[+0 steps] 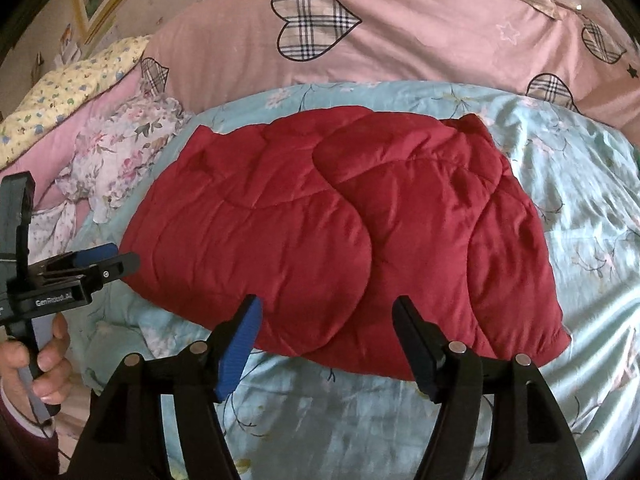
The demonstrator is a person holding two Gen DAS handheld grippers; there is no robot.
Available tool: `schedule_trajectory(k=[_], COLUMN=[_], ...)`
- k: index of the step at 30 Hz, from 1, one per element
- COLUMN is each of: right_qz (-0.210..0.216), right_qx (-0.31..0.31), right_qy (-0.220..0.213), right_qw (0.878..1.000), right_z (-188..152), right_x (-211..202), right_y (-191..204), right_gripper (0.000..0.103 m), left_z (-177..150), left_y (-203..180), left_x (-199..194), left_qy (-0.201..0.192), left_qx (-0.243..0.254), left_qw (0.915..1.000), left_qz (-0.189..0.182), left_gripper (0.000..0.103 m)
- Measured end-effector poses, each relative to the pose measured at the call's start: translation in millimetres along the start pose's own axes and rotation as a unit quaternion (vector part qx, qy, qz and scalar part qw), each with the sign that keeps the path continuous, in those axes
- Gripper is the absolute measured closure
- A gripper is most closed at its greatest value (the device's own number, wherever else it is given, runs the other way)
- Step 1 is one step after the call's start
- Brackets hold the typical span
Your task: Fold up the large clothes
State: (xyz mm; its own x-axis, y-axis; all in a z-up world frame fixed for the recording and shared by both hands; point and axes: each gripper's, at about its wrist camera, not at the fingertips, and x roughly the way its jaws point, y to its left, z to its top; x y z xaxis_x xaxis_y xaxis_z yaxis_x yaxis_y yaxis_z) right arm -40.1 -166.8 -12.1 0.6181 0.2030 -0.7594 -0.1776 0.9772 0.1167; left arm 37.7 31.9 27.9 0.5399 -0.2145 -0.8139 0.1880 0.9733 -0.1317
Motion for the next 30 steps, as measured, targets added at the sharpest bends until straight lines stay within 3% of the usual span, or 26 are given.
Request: schedule_trajectory(k=[16, 30], right_qz=[-0.020, -0.033], right_qx=[0.011, 0.016], right_qy=[0.005, 0.007], right_qw=[1.000, 0.999], right_z=[19.0, 31.1], right_x=[19.6, 38.2], right_y=[-0.8, -15.0], right_gripper=[0.028, 0.028], left_z=[16.7, 29.4], left_y=[-26.8, -27.7], left_x=[27.2, 49.1], left_qy=[0.030, 0.040], left_qx=[0.009, 0.020], left_qw=[0.9993, 0.9987], left_qz=[0.020, 0.023], left_gripper=[0.020, 0.014])
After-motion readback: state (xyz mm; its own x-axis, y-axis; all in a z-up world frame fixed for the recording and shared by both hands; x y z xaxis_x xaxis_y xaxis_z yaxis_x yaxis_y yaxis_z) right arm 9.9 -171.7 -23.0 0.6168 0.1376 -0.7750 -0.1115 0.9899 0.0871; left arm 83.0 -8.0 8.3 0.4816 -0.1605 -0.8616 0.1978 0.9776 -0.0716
